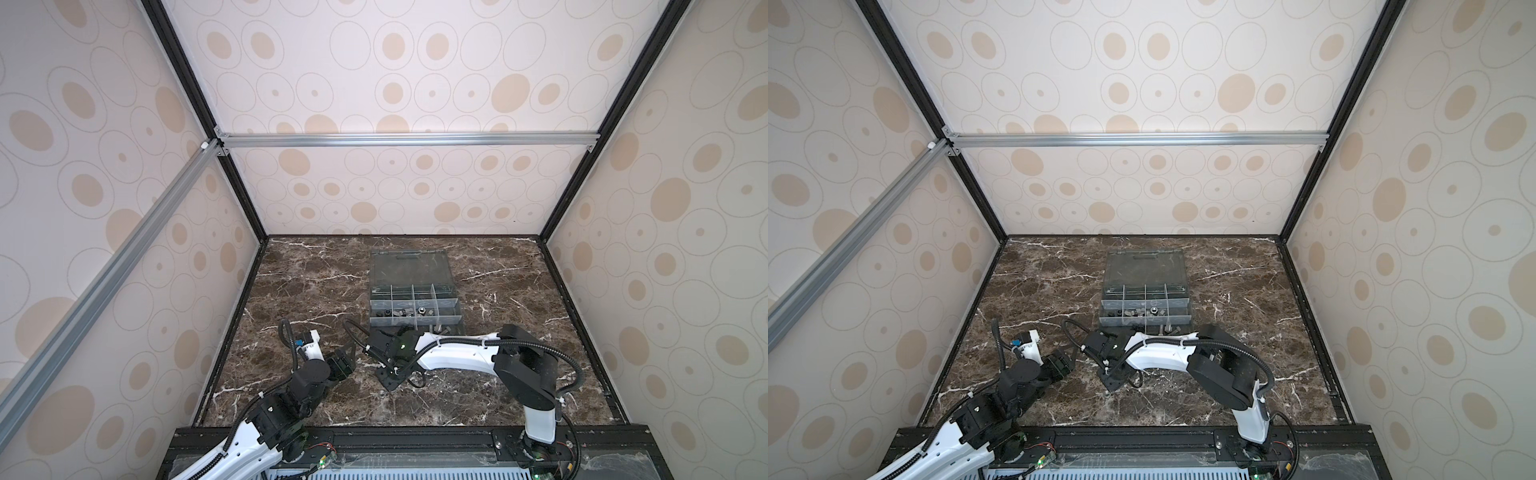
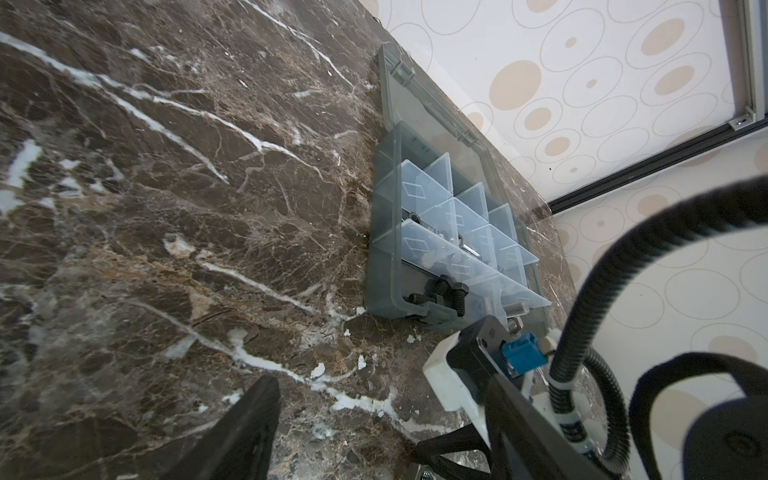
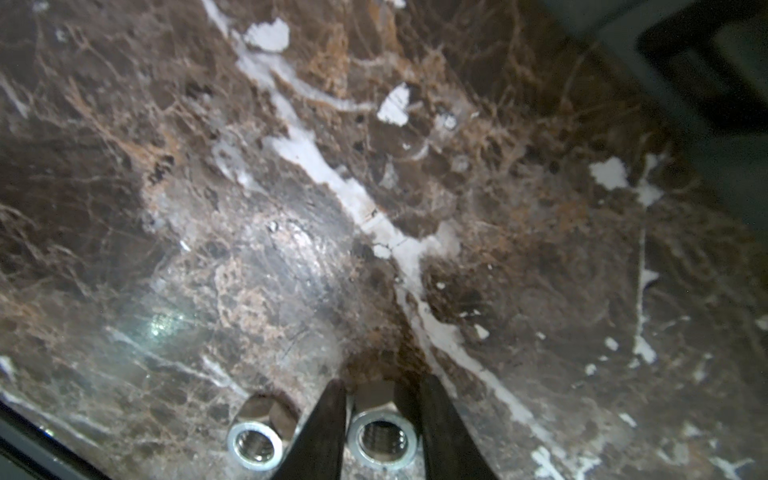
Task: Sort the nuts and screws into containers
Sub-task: 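Lower the right gripper and close it on a silver hex nut, then lift the hex nut with the right gripper over the hex-nut compartment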
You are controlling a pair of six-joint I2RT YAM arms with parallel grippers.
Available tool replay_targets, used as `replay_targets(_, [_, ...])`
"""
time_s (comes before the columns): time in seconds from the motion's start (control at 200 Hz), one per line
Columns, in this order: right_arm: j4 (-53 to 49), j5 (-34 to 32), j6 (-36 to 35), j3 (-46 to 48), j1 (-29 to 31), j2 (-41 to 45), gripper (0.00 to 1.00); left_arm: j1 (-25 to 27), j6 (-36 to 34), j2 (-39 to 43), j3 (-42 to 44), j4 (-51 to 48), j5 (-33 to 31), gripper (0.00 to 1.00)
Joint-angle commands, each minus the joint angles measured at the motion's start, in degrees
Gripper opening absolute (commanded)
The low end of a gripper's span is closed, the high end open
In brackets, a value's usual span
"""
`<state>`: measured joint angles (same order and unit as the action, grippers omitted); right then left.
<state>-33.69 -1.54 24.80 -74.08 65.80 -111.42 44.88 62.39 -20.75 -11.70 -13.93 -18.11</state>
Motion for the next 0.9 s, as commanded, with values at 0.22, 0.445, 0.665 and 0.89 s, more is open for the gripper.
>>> replay_targets(0.22, [-5.59, -4.35, -0.63, 0.74, 2.08, -1.93, 0.37, -0.39, 1.33, 0.47, 0.27, 0.81, -0.88, 0.78])
replay_targets(0.445, [-5.07, -4.4, -0.63, 0.25, 2.23, -1.84, 0.23, -0.36, 1.33, 0.47, 0.27, 0.73, -0.88, 0.79])
replay_targets(0.665, [-5.15, -6.91, -3.81, -1.06, 1.37, 1.97, 0.19, -0.37, 1.35, 0.63, 0.19, 0.69, -0.96, 0.79])
replay_targets(0.89, [-8.49, -7.31, -9.87, -7.38, -9.27, 6.98, 0.19, -0.35, 0.8, 0.28, 0.62, 2.47, 0.09, 0.78])
